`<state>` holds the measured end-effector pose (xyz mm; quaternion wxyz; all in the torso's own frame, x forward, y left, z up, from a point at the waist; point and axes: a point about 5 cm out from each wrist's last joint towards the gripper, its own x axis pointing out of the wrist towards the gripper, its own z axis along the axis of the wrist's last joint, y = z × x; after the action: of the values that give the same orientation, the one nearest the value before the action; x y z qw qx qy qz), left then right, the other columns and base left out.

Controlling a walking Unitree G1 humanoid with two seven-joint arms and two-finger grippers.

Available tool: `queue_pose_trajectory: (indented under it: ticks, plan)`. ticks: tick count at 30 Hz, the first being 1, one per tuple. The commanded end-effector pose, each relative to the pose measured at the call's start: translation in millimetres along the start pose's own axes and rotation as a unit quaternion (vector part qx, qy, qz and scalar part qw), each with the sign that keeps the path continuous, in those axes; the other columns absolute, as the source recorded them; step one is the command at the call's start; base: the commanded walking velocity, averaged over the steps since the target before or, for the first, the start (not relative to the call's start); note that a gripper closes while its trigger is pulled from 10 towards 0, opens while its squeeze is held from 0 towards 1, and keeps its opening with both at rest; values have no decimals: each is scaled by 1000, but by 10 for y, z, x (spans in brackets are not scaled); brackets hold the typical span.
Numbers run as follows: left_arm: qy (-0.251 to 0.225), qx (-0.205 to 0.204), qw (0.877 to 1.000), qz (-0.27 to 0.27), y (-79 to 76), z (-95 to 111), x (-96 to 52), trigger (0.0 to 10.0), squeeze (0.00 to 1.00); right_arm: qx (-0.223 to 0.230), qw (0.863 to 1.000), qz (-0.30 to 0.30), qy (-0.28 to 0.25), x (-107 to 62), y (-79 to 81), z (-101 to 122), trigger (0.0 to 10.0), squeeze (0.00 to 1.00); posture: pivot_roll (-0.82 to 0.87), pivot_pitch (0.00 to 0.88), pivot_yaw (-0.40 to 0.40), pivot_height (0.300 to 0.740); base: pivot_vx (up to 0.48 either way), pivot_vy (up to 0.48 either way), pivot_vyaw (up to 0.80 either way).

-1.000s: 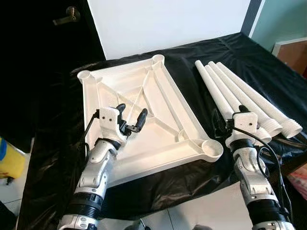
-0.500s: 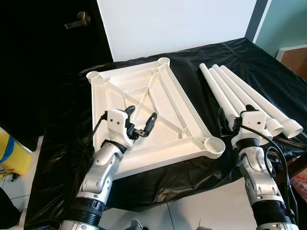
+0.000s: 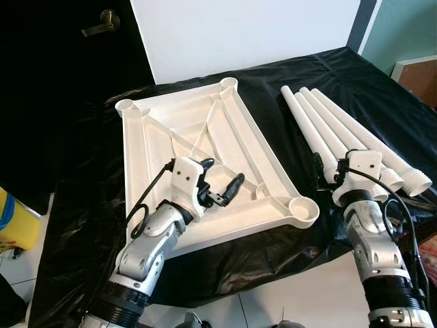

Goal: Building children table

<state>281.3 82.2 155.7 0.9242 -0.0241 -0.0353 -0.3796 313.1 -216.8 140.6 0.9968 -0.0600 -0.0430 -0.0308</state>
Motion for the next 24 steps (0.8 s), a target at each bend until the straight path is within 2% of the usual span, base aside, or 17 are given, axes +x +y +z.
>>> queue_pose_trajectory:
  ticks: [1, 2, 10, 15, 17, 24]
  plan:
    - [4, -3, 990, -140, -150, 30, -5, 10000, 0, 11, 1000, 8, 27, 8, 13, -71, 10000, 408, -86, 83, 74, 740, 0, 0, 0]
    - [5, -5, 990, -142, -153, 41, -3, 10000, 0, 15, 999, 8, 31, 27, 6, -67, 10000, 0, -86, 82, 76, 740, 0, 0, 0]
    - [13, -11, 988, -155, -179, 114, 14, 10000, 0, 23, 998, 13, 53, 163, -33, 27, 10000, 0, -87, 77, 80, 740, 0, 0, 0]
    - [18, -10, 988, -155, -183, 116, 13, 10000, 0, 21, 997, 24, 76, 174, -20, 5, 10000, 0, -84, 74, 75, 740, 0, 0, 0]
    - [21, -11, 988, -153, -193, 135, 7, 10000, 0, 16, 992, 38, 116, 159, 0, -61, 10000, 0, -80, 68, 68, 740, 0, 0, 0]
    - [21, -16, 988, -152, -197, 145, 4, 10000, 0, 17, 989, 37, 142, 155, -13, -91, 10000, 0, -83, 64, 66, 740, 0, 0, 0]
